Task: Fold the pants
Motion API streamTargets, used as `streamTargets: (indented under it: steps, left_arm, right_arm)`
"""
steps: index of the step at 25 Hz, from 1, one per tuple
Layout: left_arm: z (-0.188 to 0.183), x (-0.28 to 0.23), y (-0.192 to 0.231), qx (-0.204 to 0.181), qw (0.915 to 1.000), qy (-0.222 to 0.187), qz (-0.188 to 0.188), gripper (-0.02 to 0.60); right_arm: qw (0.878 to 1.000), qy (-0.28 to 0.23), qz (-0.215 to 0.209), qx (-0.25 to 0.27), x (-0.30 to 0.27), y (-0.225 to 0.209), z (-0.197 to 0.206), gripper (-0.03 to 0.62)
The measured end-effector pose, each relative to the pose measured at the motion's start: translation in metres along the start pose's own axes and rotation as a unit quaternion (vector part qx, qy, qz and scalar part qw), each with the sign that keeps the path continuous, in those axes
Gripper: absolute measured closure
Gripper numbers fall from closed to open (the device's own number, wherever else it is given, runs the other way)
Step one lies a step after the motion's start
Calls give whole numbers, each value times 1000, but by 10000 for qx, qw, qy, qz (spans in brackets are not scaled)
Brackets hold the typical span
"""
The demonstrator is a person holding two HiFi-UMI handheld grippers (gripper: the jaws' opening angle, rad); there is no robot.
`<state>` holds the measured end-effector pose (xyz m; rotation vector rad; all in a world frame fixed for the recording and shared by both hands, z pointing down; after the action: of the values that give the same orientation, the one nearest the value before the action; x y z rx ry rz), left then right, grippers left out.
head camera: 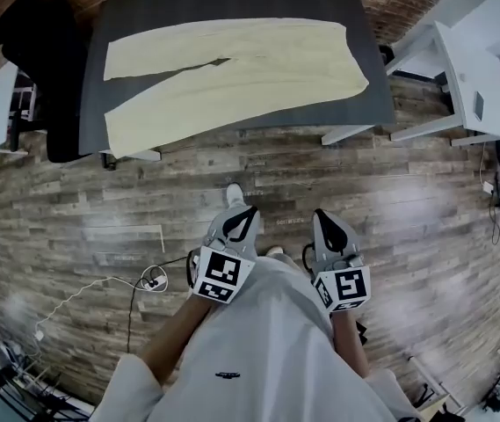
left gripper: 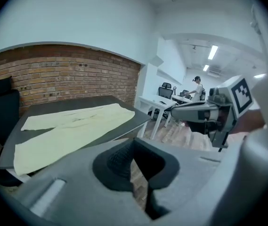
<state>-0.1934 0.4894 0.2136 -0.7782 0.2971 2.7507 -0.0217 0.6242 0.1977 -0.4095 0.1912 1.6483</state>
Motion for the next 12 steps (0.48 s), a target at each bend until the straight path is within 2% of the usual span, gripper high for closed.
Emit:
streamTargets:
  steps: [7,12]
  left_arm:
    - [-25,-44,93,-150,9993,234,251,577]
    - [-32,-65,133,-220,9987,305,338,577]
  right_arm:
    - [9985,350,286,307,-78,-7,-42,592]
    - [9962,539,323,611,-116,-17,-59,591]
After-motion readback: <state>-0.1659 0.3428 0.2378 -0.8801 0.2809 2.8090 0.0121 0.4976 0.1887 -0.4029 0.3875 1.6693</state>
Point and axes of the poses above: the fingertips, and each gripper's own axes: x backward along the fingers, y to its left, z out of its underside, the point moved 10 cm from there along x, backward along the fingers, and after that the axes turned 1 degree about -y, right-handed, at the moved point
